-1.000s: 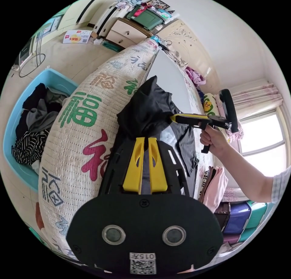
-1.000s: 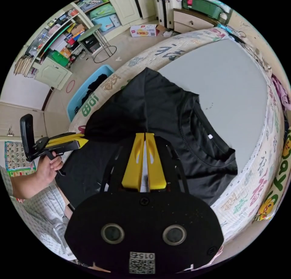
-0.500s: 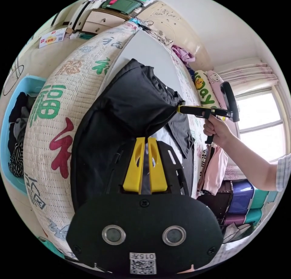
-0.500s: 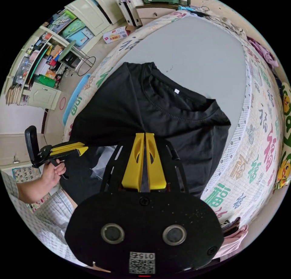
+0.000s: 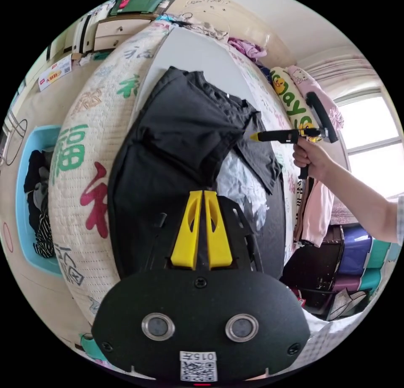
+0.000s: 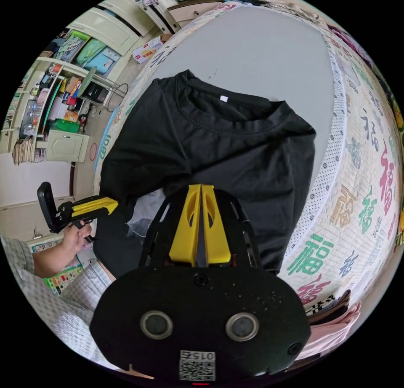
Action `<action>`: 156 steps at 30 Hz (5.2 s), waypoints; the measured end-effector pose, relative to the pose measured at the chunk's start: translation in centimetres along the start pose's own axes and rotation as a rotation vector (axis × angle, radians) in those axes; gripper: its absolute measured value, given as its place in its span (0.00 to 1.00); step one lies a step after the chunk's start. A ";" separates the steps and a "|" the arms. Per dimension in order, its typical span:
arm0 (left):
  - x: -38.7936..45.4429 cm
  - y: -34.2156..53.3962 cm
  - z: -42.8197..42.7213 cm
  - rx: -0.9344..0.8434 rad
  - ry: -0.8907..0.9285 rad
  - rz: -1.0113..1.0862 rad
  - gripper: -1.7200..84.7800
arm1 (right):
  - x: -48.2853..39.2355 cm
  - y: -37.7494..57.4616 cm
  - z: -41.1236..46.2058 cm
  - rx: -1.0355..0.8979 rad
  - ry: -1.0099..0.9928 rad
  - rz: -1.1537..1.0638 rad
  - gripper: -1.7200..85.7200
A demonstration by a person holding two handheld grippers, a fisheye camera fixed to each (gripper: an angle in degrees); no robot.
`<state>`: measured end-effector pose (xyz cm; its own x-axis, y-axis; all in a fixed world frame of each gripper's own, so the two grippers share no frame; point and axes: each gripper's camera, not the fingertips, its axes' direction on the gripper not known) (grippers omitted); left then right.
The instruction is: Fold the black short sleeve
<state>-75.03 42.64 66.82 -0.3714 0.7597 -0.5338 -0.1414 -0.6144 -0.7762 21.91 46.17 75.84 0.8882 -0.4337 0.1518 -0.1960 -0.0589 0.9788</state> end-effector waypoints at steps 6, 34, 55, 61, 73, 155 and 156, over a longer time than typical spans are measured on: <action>-2.9 -8.3 -4.7 0.136 -0.023 0.052 0.13 | 4.5 -0.9 -7.4 0.141 0.057 0.157 0.13; 1.0 -27.6 -6.8 0.083 -0.162 0.158 0.01 | 1.0 -9.9 -25.4 0.221 0.168 0.193 0.02; 3.8 13.8 -10.3 -0.201 0.099 0.136 0.02 | -17.8 31.3 -25.9 0.014 -0.228 0.137 0.02; 3.5 19.1 -7.0 -0.270 0.034 0.020 0.02 | -21.0 35.8 -19.6 -0.157 -0.182 0.088 0.01; 14.7 18.0 -5.7 -0.320 0.034 0.229 0.11 | -29.6 35.6 -20.2 -0.141 0.021 -0.233 0.13; 43.5 3.6 6.0 -0.212 -0.167 0.429 0.07 | -19.3 9.1 -70.2 0.573 -0.284 0.740 0.01; 44.1 2.9 6.4 -0.203 -0.161 0.437 0.07 | -19.2 8.3 -71.7 0.591 -0.298 0.742 0.01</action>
<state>-97.72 73.04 43.20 -0.4951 0.3886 -0.7771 0.2343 -0.8015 -0.5501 33.02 118.52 90.95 0.3317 -0.7458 0.5778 -0.9073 -0.0844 0.4119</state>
